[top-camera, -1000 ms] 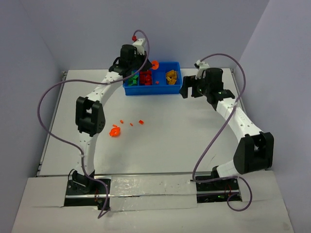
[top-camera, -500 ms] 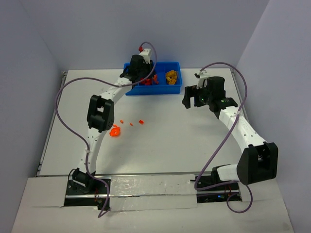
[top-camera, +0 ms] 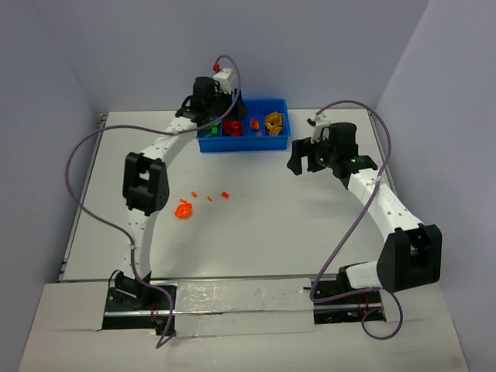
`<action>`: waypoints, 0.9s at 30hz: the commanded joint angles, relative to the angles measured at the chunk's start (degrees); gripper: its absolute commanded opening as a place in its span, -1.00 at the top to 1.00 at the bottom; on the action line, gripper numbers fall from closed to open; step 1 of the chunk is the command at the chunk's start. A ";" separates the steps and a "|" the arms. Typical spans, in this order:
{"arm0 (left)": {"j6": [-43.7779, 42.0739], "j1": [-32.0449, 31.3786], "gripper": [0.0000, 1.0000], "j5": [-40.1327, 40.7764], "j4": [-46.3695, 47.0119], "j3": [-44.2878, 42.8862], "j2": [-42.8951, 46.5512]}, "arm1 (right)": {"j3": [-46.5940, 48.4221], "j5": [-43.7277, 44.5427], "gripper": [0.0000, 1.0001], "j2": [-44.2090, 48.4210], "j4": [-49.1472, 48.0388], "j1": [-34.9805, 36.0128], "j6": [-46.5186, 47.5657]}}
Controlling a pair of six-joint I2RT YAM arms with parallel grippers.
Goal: Sort the legos into containers by color
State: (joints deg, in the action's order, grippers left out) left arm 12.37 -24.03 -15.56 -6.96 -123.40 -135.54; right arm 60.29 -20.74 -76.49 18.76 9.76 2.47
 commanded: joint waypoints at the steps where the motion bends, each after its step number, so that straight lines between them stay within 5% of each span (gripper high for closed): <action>1: -7.10 8.00 -0.32 -16.66 -9.50 13.48 22.84 | 0.53 -2.29 -0.91 -1.84 -0.84 2.05 0.70; 6: -22.67 15.52 -0.26 -28.67 -27.37 31.89 36.86 | 0.41 -3.02 -0.90 -3.62 -2.18 3.99 -0.18; 12: -43.28 23.85 -0.23 -31.60 -46.80 49.18 44.57 | 1.67 -3.72 -0.88 -6.02 -1.79 6.54 -0.01; 27: -43.71 25.55 0.03 -24.42 -37.10 61.49 36.72 | 1.67 -2.99 -0.87 -4.99 0.03 7.03 0.70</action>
State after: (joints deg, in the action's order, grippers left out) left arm -30.77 1.23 -41.31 -48.67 -62.56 -97.76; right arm 60.49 -23.62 -83.00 18.87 16.53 2.50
